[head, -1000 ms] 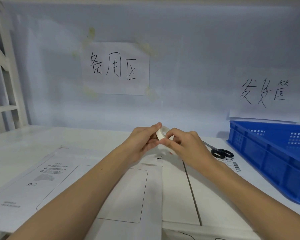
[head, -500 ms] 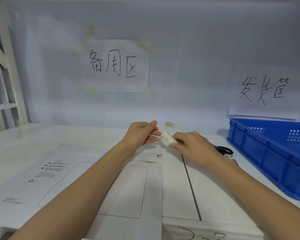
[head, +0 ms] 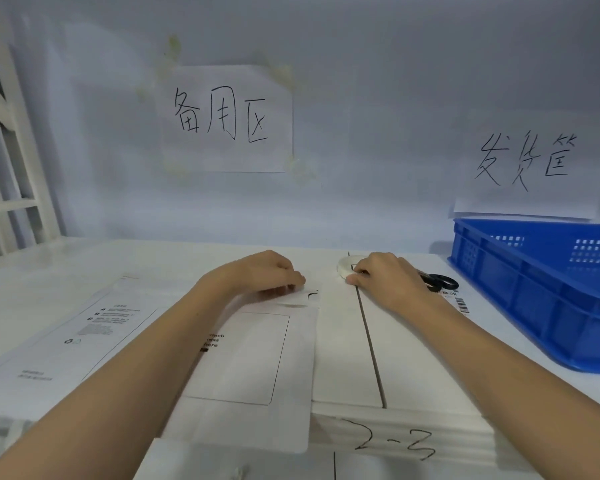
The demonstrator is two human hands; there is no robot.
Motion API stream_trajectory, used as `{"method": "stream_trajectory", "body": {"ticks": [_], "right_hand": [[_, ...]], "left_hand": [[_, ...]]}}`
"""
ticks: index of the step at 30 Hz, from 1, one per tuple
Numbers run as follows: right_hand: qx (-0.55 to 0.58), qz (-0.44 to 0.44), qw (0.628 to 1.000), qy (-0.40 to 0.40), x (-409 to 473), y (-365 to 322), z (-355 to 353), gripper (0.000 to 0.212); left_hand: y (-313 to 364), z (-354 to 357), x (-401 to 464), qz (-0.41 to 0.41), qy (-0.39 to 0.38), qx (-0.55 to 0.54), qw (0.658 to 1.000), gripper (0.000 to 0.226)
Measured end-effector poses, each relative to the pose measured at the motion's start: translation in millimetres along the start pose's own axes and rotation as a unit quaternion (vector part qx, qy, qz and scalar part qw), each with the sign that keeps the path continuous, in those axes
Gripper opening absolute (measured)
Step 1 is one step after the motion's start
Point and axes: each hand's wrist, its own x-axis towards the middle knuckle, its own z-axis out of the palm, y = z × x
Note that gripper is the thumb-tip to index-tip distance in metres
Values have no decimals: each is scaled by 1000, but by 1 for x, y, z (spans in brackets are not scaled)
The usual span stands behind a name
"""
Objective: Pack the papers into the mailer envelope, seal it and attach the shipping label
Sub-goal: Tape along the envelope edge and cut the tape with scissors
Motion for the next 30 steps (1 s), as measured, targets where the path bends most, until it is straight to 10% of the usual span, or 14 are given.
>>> {"method": "stream_trajectory", "body": {"ticks": [10,17,30], "right_hand": [[59,-60,996,43,-2,-9,-5,29],[217,-155,958,-105,-22,-35,-6,34],[243,-132,951,-138,-24,-31,-14,29]], "left_hand": [[-20,18,-16,48,19,19,998,38],[-22,21,-13,52,24,5,998,36],[-17,19,-22,62,54,58,995,38]]}}
